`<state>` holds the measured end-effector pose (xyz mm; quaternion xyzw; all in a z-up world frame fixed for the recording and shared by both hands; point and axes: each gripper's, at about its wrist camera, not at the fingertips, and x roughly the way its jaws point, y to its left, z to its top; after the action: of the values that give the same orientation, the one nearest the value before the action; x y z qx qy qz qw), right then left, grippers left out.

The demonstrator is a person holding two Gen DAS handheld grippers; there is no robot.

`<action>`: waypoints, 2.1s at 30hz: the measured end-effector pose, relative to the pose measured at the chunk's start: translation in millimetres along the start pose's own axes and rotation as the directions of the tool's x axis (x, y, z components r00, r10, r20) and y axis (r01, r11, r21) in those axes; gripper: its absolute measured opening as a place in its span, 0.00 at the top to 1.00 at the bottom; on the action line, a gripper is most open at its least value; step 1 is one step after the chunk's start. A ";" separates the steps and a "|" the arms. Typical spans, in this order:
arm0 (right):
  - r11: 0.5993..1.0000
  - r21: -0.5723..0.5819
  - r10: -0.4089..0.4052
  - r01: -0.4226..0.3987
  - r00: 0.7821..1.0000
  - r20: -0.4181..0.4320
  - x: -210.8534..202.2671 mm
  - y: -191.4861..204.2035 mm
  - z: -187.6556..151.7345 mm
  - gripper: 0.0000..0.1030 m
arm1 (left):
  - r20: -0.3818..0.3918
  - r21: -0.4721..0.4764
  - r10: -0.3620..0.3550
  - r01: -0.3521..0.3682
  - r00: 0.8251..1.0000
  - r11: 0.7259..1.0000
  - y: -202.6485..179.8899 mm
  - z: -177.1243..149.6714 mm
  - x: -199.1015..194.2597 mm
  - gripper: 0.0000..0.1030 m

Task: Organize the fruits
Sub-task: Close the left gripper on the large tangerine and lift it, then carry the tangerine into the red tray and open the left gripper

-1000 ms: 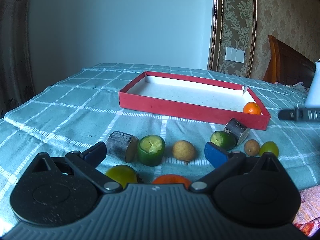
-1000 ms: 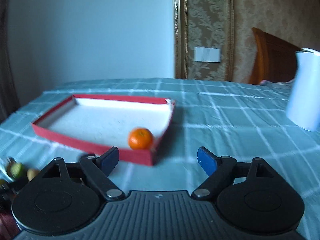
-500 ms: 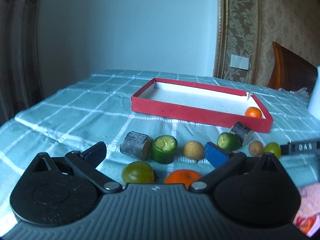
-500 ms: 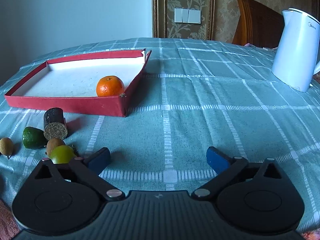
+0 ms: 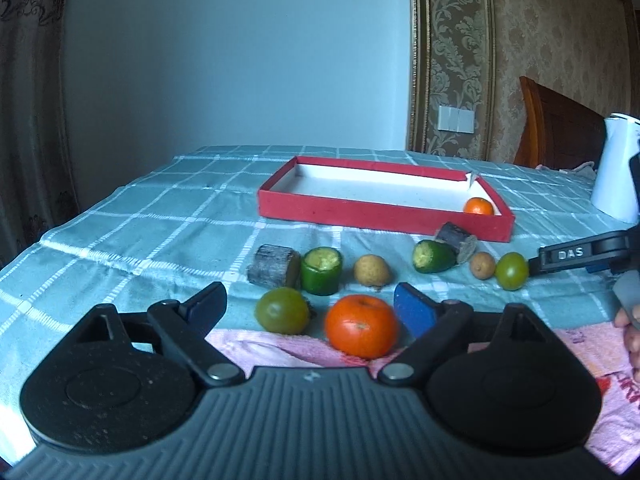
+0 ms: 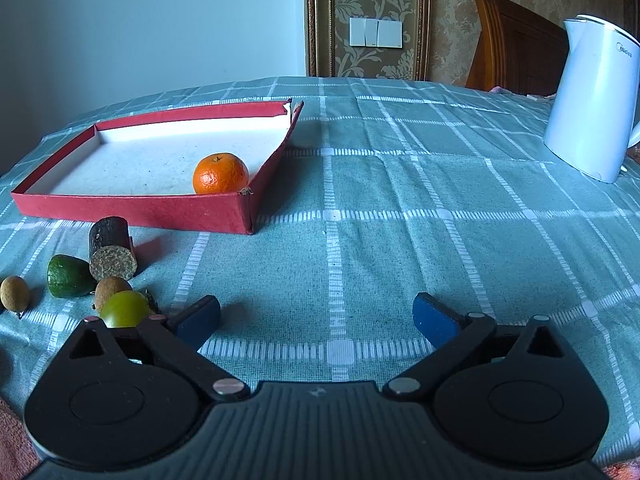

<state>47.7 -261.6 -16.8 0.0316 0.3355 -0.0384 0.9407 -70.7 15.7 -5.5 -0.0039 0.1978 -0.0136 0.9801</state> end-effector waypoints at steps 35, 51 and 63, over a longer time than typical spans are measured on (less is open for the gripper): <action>0.999 0.040 0.035 -0.036 0.999 0.023 -3.1 -7.6 0.5 0.00 | -0.058 0.048 -0.024 0.026 0.998 0.999 -28.2 5.1 17.9 0.61; 0.998 0.047 0.042 -0.043 0.999 0.028 -3.7 -10.1 -0.5 0.00 | -0.106 0.113 0.062 -0.050 0.992 0.992 -28.0 123.6 167.9 0.60; 0.997 0.058 0.051 -0.053 0.998 0.034 -3.8 -11.7 -0.8 0.00 | -0.239 0.191 0.140 -0.094 0.961 0.977 -34.7 99.1 207.8 0.60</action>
<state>43.2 -273.0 -15.3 0.0671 0.3181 -0.0245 0.9454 158.4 -24.6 5.8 0.0970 0.3183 0.0266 0.9427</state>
